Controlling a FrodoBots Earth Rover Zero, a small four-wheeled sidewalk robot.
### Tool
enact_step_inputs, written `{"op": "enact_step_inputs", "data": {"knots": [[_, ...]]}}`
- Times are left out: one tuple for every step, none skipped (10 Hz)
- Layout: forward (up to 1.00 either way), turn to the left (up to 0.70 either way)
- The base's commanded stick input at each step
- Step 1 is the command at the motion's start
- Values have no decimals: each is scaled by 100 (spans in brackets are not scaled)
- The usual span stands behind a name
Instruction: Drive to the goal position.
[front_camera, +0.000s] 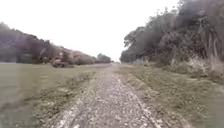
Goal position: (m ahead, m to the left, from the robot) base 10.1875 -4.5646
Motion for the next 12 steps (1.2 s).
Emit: {"op": "enact_step_inputs", "data": {"knots": [[60, 0], [60, 0], [60, 0], [60, 0], [60, 0], [60, 0], [60, 0], [60, 0], [60, 0], [60, 0], [60, 0], [60, 0]]}}
